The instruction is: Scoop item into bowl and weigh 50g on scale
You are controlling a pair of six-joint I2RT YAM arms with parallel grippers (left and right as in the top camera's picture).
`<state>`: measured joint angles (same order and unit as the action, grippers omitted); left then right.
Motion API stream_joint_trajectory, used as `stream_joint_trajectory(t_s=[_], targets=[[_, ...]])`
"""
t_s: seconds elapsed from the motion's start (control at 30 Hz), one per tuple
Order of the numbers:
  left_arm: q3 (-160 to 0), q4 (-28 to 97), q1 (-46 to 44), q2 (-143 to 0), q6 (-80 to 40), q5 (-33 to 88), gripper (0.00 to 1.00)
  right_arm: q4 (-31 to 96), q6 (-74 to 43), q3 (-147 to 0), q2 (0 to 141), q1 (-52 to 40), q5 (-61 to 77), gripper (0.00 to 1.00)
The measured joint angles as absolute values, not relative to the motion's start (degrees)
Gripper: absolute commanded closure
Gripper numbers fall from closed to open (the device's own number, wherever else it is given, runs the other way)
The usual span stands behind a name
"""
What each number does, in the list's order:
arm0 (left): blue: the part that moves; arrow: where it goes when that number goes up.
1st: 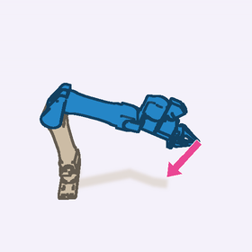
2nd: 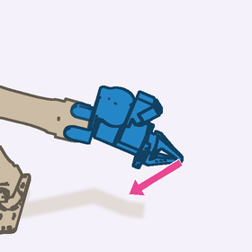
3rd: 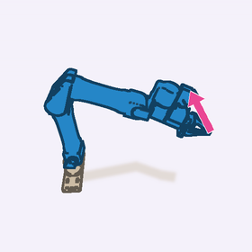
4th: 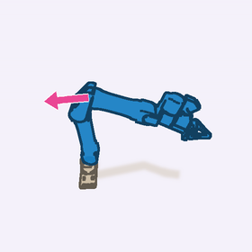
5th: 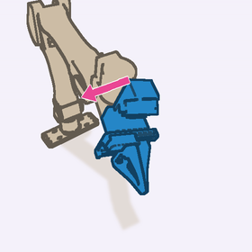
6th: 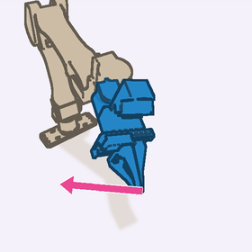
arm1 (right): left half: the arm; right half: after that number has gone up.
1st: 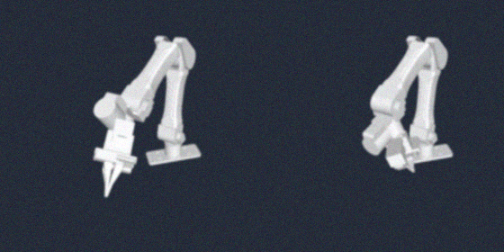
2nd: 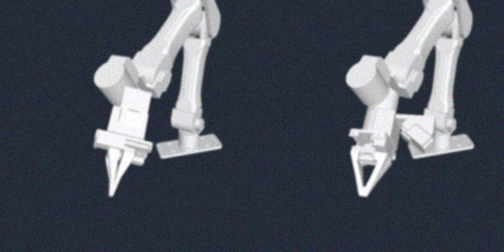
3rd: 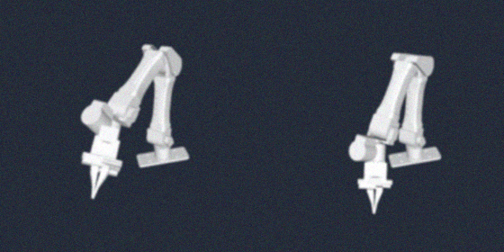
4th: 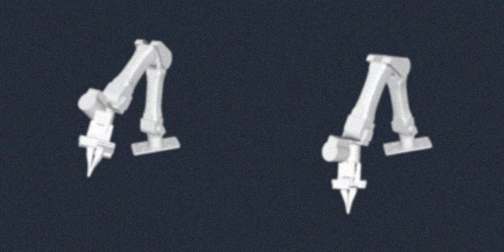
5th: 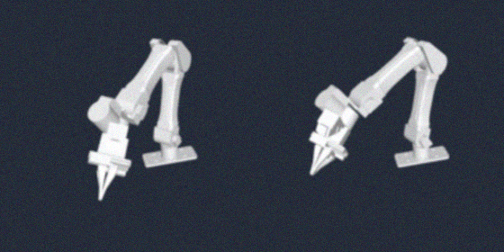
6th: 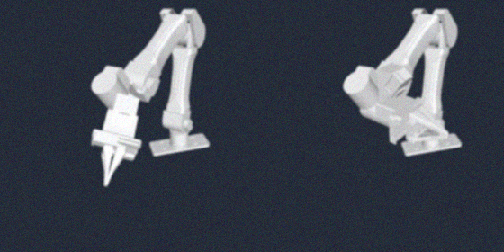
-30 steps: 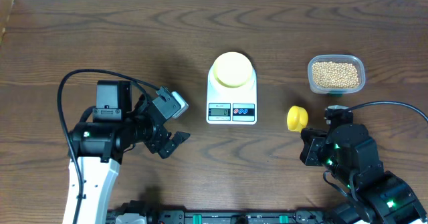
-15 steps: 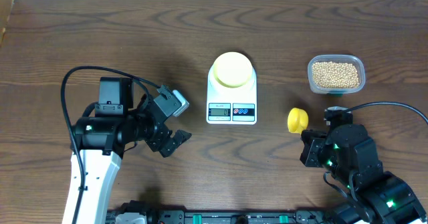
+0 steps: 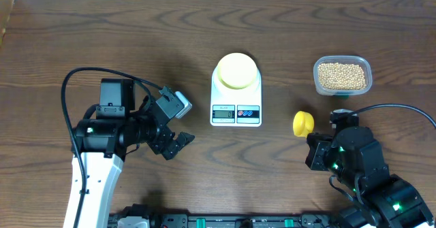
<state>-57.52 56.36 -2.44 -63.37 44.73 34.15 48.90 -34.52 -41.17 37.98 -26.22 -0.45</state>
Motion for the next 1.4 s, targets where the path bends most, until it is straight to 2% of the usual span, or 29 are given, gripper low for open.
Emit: stream_joint_trajectory(t_s=[1.4], targets=[[-59.61, 58.06, -2.44, -63.37, 43.46, 34.15, 0.02, 48.01, -35.99, -38.46, 37.98, -26.22, -0.45, 0.99]])
